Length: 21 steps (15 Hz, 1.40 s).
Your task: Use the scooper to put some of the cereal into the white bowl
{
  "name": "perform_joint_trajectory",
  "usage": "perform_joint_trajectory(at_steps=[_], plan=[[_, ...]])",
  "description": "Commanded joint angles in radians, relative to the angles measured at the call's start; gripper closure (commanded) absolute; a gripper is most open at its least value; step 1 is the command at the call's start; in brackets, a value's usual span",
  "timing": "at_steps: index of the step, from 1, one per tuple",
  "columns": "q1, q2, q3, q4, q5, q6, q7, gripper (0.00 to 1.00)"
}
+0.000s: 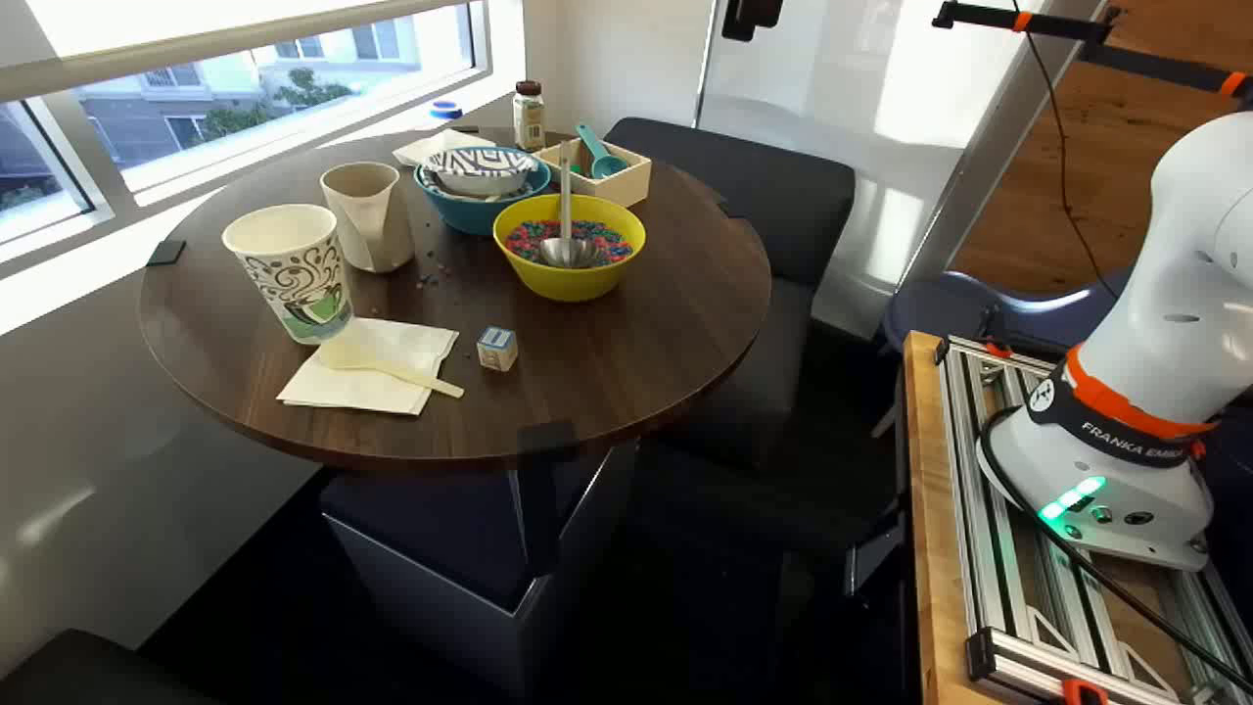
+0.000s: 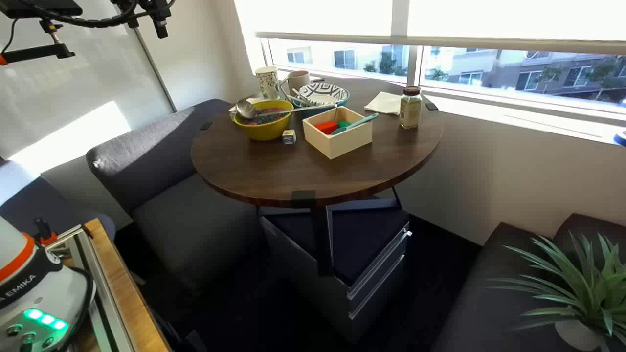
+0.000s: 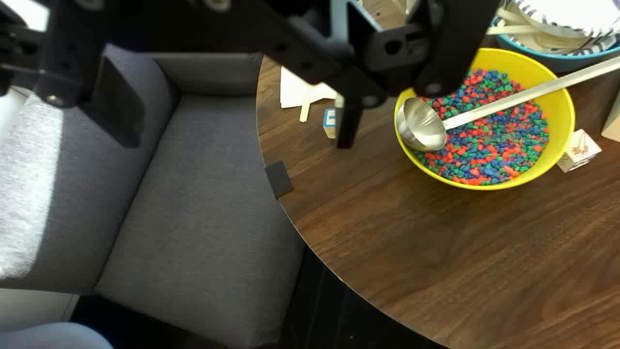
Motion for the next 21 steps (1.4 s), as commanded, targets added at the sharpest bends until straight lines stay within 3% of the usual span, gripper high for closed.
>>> perform_joint_trajectory(at_steps=[1, 18, 21], plan=[[-0.021, 0.001, 0.018, 0.003, 0.007, -0.004, -0.006, 0.00], [-0.021, 0.001, 0.018, 0.003, 0.007, -0.004, -0.006, 0.00], [-0.047, 0.042, -0.056, 0.073, 0.039, -0.071, -0.100, 0.00]])
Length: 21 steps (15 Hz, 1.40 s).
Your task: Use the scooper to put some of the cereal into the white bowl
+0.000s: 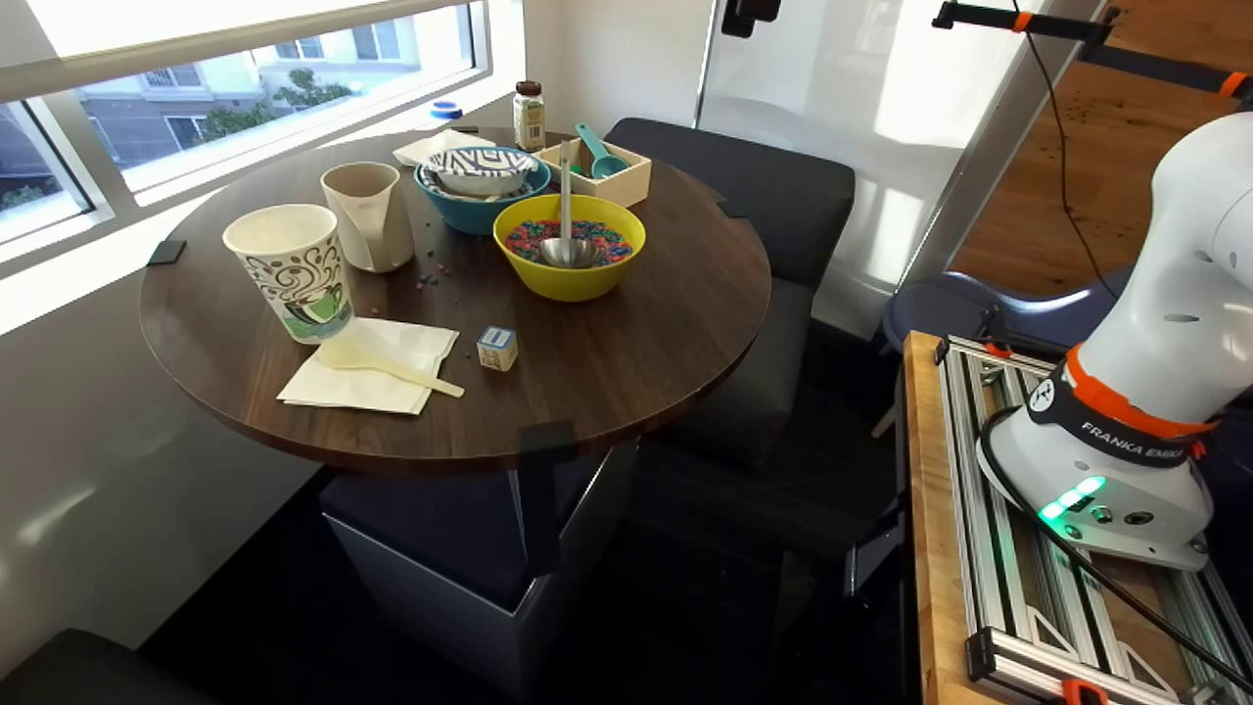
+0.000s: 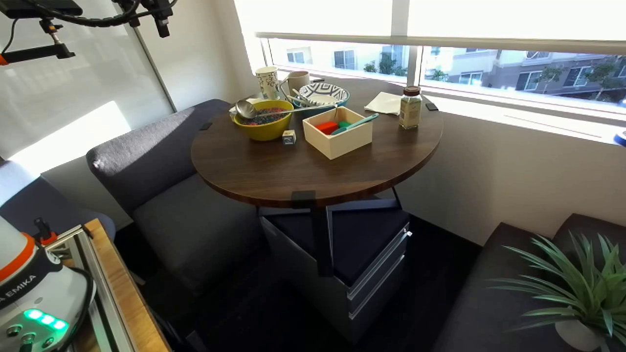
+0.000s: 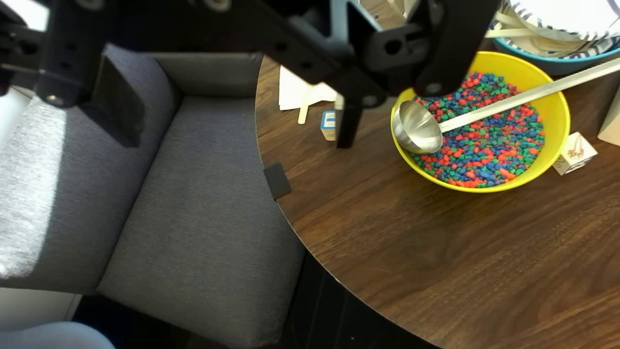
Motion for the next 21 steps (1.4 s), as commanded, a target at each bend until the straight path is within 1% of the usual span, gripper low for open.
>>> perform_joint_trajectory(at_steps=[1, 2, 5, 7, 9, 12, 15, 21], plan=[[-0.047, 0.063, -0.078, 0.100, 0.041, -0.094, -0.123, 0.00], [-0.058, 0.090, -0.104, 0.135, 0.043, -0.131, -0.164, 0.00], [-0.104, 0.192, -0.170, 0.254, 0.025, -0.172, -0.301, 0.00], [-0.136, 0.271, -0.199, 0.327, 0.041, -0.143, -0.369, 0.00], [-0.169, 0.363, -0.220, 0.402, 0.104, -0.132, -0.411, 0.00], [-0.236, 0.492, -0.216, 0.505, 0.158, -0.135, -0.429, 0.00], [-0.303, 0.598, -0.198, 0.577, 0.207, -0.112, -0.408, 0.00], [-0.403, 0.753, -0.151, 0.643, 0.259, -0.033, -0.364, 0.00]])
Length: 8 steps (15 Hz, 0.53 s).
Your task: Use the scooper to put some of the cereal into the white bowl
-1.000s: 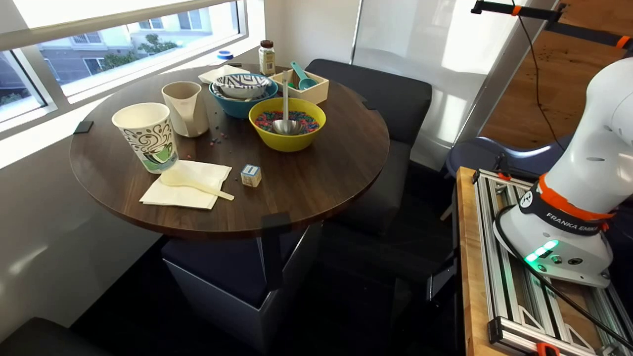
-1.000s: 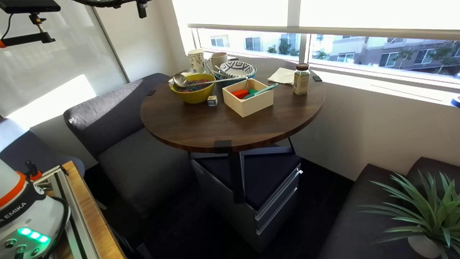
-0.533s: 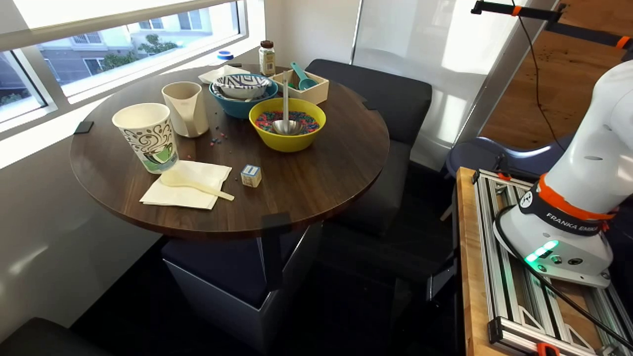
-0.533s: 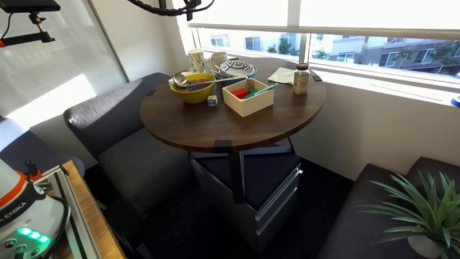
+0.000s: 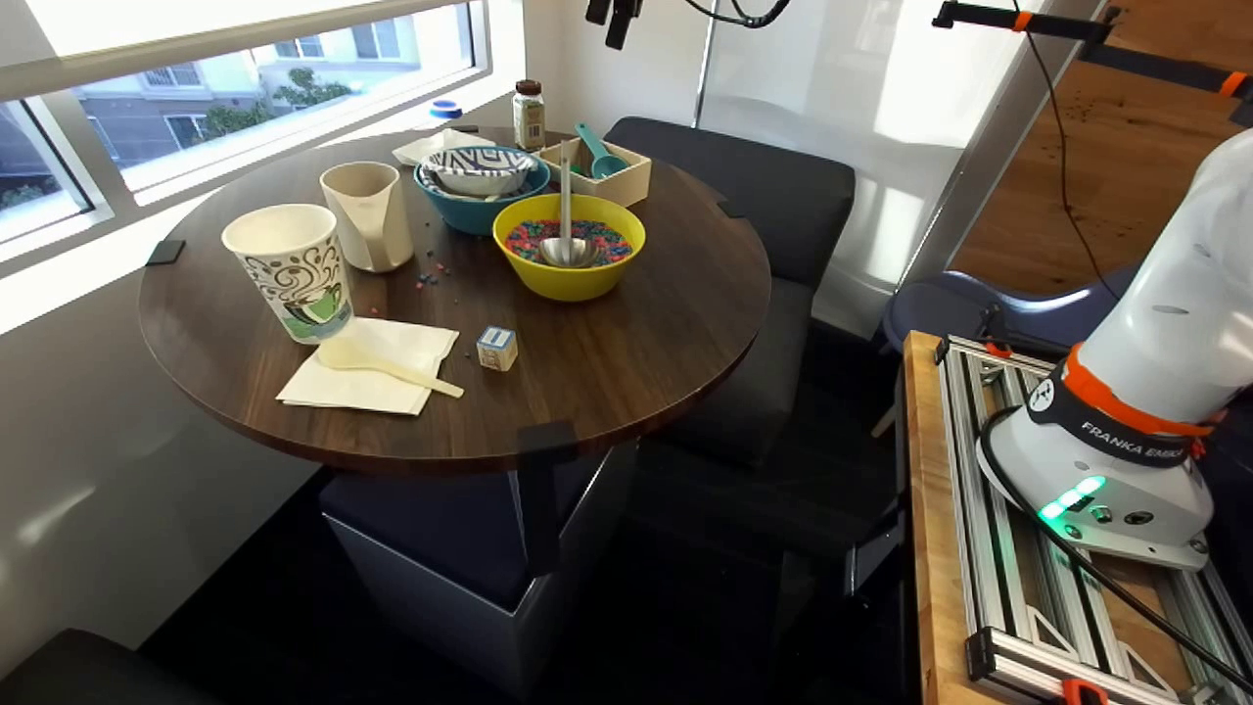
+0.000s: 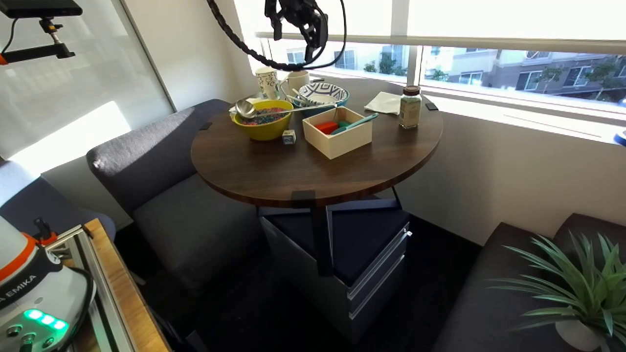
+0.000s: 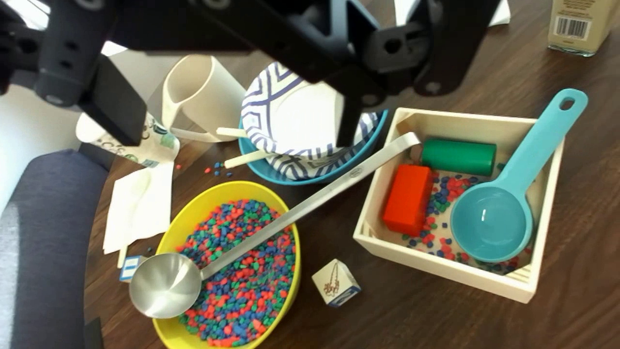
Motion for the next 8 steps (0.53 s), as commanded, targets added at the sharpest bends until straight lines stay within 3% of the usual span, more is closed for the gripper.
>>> perform_joint_trajectory(at_steps=[1, 8], plan=[[-0.047, 0.023, 0.045, 0.012, -0.005, 0.014, 0.012, 0.00], [-0.063, 0.030, 0.060, 0.022, -0.004, 0.016, 0.010, 0.00]])
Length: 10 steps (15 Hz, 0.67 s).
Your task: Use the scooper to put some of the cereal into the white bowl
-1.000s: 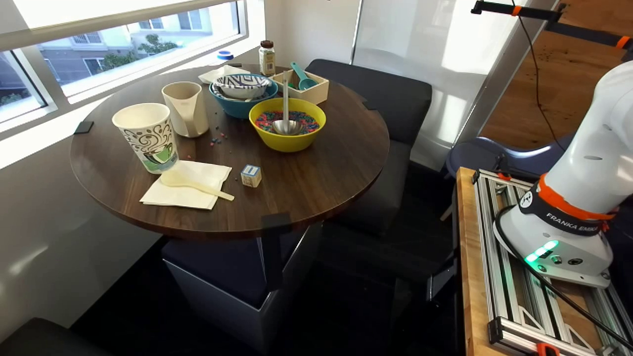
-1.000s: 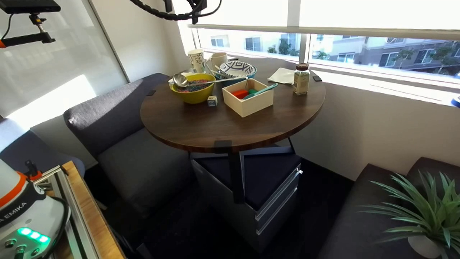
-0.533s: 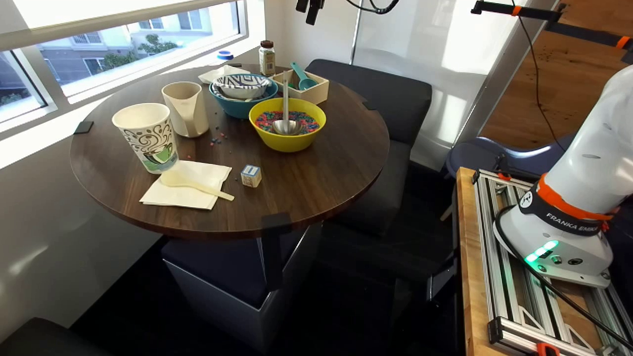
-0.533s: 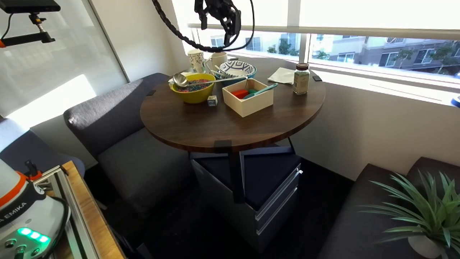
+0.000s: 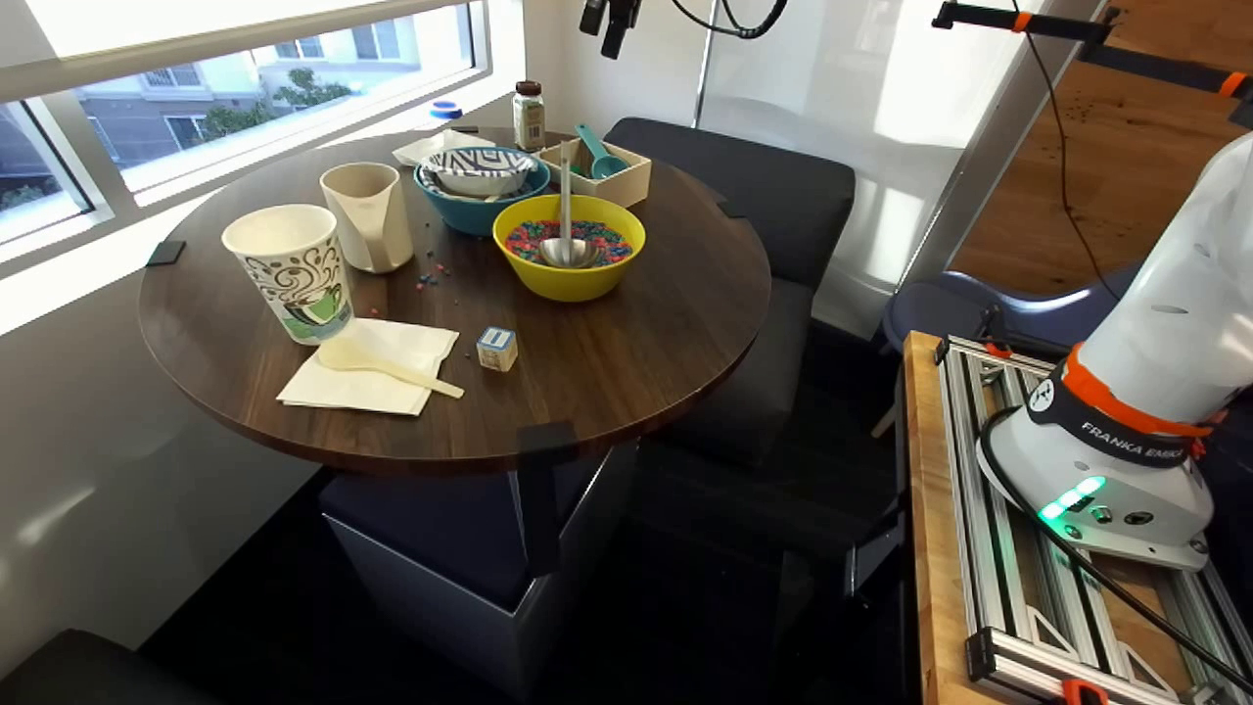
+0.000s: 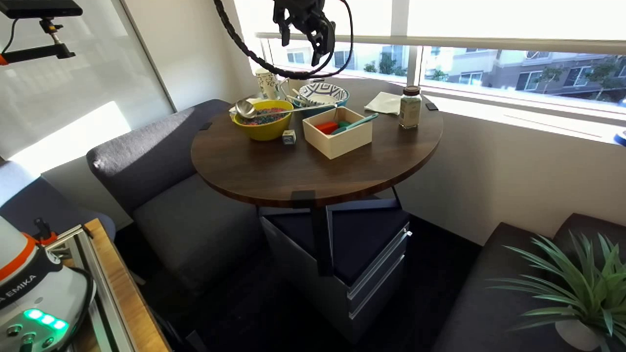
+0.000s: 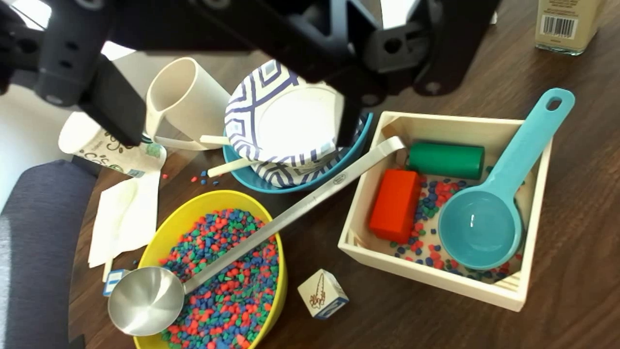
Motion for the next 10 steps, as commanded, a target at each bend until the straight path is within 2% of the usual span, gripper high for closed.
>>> perform_joint_trajectory(at_steps=[1, 5, 10], plan=[[-0.032, 0.025, 0.036, 0.032, -0.009, -0.015, -0.035, 0.00], [-0.094, 0.128, 0.060, 0.158, 0.022, -0.013, -0.238, 0.00], [-0.185, 0.288, 0.095, 0.338, 0.033, -0.048, -0.380, 0.00]])
